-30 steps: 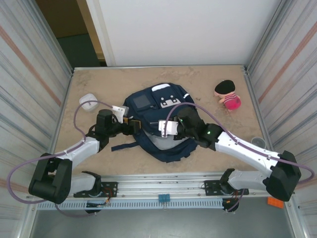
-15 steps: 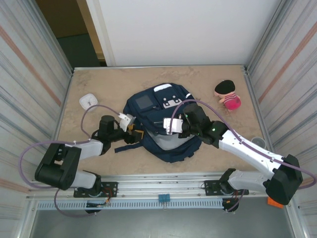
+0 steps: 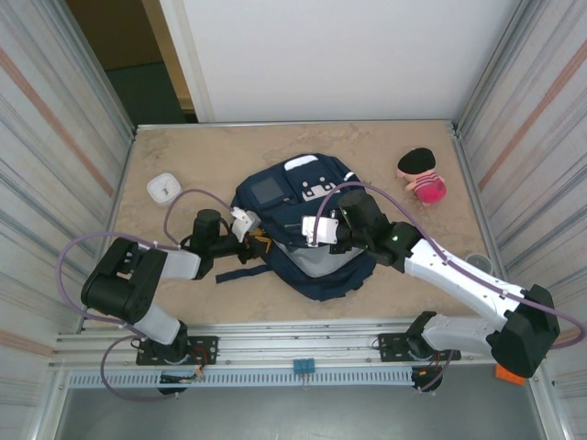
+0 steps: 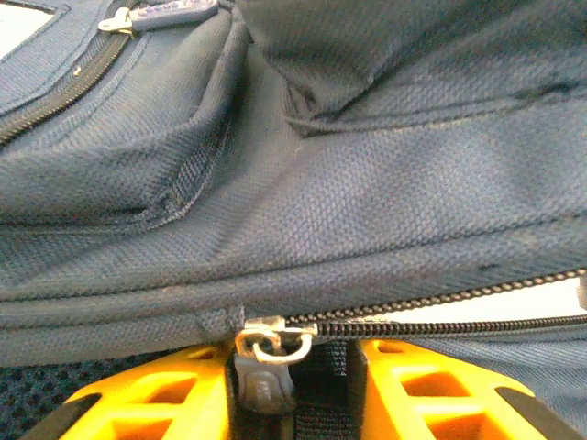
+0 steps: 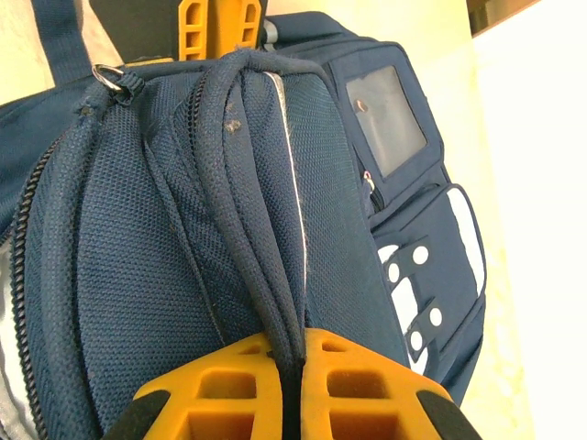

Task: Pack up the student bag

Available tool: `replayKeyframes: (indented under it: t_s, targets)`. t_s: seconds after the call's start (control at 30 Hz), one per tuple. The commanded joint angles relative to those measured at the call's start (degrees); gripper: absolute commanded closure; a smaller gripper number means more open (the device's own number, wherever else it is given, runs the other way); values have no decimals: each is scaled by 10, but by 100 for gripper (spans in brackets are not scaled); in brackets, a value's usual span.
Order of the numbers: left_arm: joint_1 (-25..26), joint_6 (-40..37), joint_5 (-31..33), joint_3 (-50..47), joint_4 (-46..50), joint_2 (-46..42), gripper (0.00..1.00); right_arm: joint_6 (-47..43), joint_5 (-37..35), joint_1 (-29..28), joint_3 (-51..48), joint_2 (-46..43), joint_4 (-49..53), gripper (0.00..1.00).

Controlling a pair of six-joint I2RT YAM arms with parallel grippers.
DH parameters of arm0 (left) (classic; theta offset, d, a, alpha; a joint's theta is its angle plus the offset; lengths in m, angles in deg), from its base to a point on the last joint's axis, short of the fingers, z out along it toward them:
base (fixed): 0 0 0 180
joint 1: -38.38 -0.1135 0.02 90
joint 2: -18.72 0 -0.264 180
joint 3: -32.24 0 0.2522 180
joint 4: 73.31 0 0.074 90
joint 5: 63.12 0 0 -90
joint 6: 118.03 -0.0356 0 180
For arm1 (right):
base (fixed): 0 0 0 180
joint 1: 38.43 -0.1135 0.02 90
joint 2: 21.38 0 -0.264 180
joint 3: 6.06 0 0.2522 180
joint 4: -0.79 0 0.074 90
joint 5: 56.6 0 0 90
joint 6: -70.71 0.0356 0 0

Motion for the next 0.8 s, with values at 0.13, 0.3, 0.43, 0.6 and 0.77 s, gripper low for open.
replayKeyframes:
  t_s: [0.13,0.3,0.43,0.6,0.77]
  targets:
    - [9,-6,-65,-14,-17,-34,81,20,-22,4,24,7,-30,100]
    - [11,-4,-62,-24,-11,-58,73,31,-38,3,26,17,-34,100]
    - [11,-11,-71,-28,-1,-66,74,37,-31,3,25,16,-39,100]
    - [12,-4,-69,-41,-12,-67,72,44,-32,4,33,23,-31,100]
    - [12,-6,-56,-39,6,-71,92,50,-33,4,32,26,-35,100]
